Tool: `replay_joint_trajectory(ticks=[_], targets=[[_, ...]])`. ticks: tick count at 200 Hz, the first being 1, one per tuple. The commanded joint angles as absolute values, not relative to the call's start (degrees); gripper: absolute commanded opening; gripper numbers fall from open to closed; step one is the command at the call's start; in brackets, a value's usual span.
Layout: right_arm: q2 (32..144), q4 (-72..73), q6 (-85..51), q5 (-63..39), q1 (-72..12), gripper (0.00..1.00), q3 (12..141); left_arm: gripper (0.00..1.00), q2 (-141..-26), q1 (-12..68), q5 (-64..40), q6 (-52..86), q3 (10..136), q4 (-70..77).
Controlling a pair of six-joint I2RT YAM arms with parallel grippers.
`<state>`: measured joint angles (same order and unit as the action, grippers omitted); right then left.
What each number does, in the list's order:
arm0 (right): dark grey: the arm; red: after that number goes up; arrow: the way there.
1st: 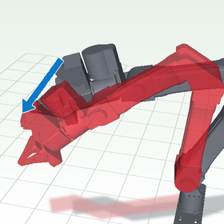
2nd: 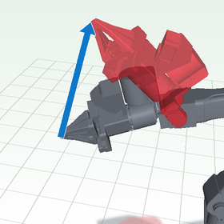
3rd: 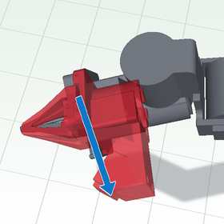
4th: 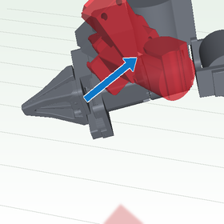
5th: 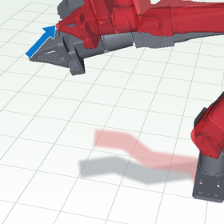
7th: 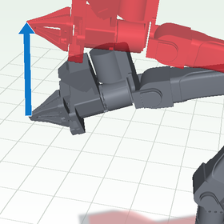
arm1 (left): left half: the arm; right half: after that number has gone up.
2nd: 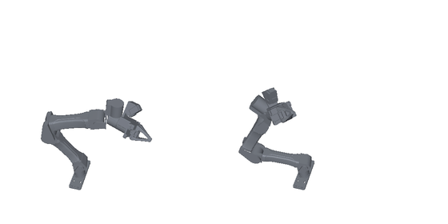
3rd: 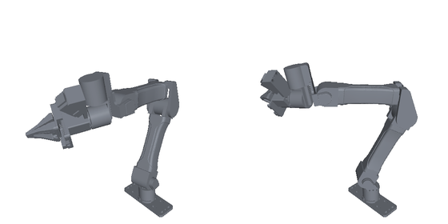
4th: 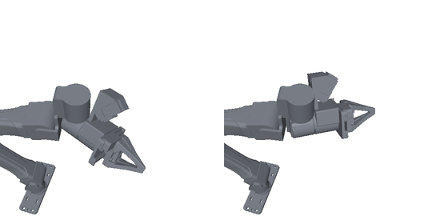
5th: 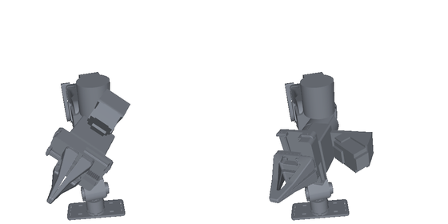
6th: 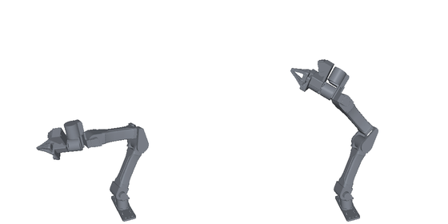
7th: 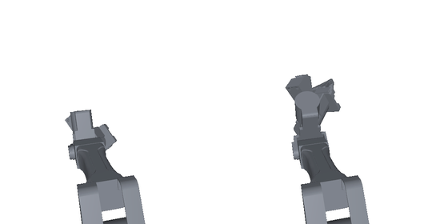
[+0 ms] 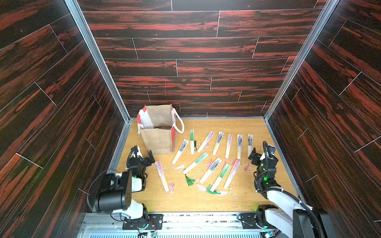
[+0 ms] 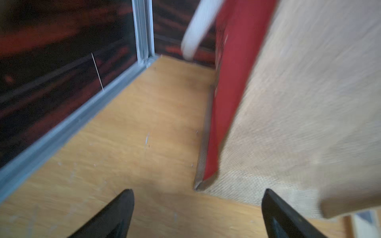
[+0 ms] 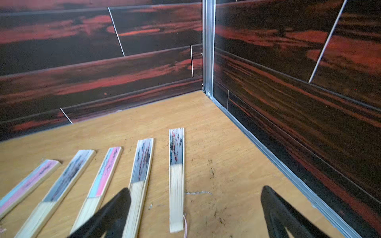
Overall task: Take out the folding fans from the tote bags
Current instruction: Reset both arms
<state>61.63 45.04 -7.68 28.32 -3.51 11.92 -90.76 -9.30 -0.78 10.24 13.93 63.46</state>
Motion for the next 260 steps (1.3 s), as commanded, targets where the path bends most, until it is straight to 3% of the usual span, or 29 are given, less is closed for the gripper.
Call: replay_joint_trajectory(ticks=[1,16,120,158,184,196,260], targets=[[64.2,52.6,-7.8,24.0,-1.7,0.98,10.6,0.99,-89.5,-9.1,1.1,10.4,18.1,61.3],[66.8,56.0,-8.4,22.4,-0.5,0.99,9.9,0.99,-87.4,-7.6,3.8,9.3,22.3,49.2],[90.2,83.6,-8.8,10.4,6.0,0.98,8.2,0.99,-87.7,-6.9,4.9,8.6,22.6,49.4],[89.2,80.1,-8.8,9.6,6.3,0.98,9.2,0.99,-87.7,-6.9,5.0,8.6,22.6,49.4],[89.4,64.4,-2.0,-7.8,6.3,0.99,17.9,0.99,-87.7,-6.8,5.0,8.5,22.6,49.3],[89.4,66.6,-2.8,-10.4,7.6,0.99,16.8,0.99,-87.7,-6.8,5.0,8.5,22.6,49.3],[89.3,66.1,-2.8,-10.3,7.6,0.99,17.0,0.99,-87.8,-6.7,5.1,8.5,22.7,49.2]])
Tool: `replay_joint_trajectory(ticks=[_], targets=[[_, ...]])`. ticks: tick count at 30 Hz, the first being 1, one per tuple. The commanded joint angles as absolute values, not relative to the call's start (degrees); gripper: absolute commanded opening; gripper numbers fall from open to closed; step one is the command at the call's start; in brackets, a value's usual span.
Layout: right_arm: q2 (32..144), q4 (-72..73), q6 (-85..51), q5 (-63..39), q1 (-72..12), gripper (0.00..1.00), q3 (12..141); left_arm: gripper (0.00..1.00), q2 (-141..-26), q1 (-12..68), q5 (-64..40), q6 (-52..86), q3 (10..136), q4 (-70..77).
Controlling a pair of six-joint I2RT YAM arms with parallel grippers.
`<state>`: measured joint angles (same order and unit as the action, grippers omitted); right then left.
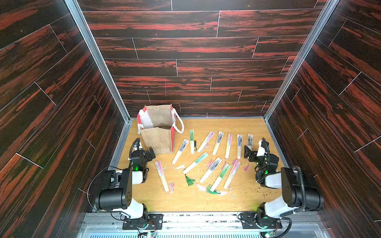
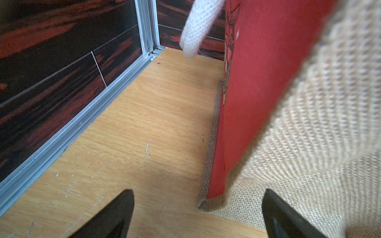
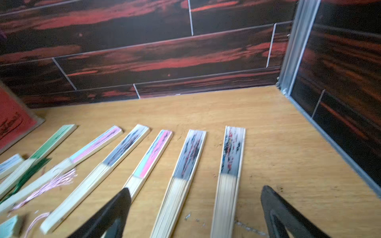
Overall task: Take out the folding fans from the tote bags
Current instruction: Reset both arms
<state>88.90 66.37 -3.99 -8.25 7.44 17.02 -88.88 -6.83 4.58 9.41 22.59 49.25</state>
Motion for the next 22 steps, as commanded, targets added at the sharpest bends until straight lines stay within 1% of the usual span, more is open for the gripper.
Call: replay_joint_trajectory(ticks=[1,22], targets=[[89.3,66.1,-2.7,-10.2,7.6,0.99,17.0,0.99,-87.8,-6.7,5.2,8.5,22.8,49.2],[89.3,66.0,-2.6,-10.1,7.6,0.99,17.0,0.99,-87.9,-6.6,4.5,7.9,23.1,48.6]])
